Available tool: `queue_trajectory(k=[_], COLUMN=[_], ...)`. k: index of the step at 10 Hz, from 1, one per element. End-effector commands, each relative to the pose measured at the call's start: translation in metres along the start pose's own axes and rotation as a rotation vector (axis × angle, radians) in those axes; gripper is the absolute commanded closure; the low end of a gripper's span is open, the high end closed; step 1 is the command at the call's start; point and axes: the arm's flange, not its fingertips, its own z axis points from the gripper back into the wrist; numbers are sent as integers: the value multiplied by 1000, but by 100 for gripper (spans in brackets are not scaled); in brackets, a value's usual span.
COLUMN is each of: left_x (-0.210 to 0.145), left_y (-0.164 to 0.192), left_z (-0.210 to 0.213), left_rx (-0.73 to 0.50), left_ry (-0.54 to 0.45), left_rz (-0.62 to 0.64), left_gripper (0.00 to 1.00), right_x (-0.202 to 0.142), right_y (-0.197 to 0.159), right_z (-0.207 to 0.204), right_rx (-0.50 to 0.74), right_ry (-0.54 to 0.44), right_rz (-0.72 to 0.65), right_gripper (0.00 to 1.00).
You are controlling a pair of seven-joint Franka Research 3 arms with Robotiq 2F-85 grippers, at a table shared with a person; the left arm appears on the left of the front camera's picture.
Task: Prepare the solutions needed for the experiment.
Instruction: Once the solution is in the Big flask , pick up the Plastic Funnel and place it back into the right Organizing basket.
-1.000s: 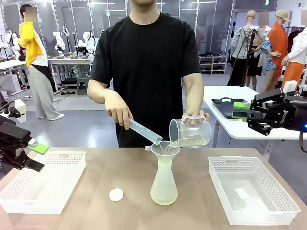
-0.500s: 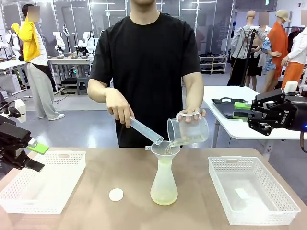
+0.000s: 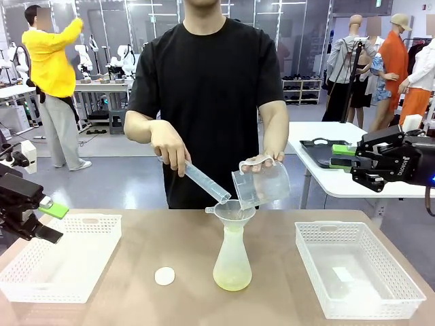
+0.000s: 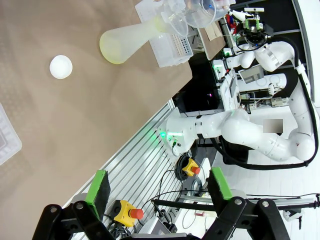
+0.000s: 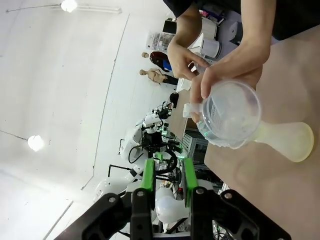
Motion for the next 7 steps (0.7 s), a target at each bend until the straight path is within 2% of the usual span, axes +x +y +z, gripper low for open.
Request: queue_trajectory(k=[1,5,7], left_x=[3,3,3], left_y=[-1,-1,-1], left_z=[-2,-2,-2], left_rx=[-28,-28,-28], left_ry=[-11,-11,-11], left_rz=[-20,-20,-20], left_gripper=[0,0,0], right_x=[-5,-24,-26], right_y=[-3,-8,-10], right_z=[-3,-6,-10], right_rx=[-63,-43,-56], right_ry=[37,184,221], right_rz=[-14,-39,-67], right_gripper=[70,70,50])
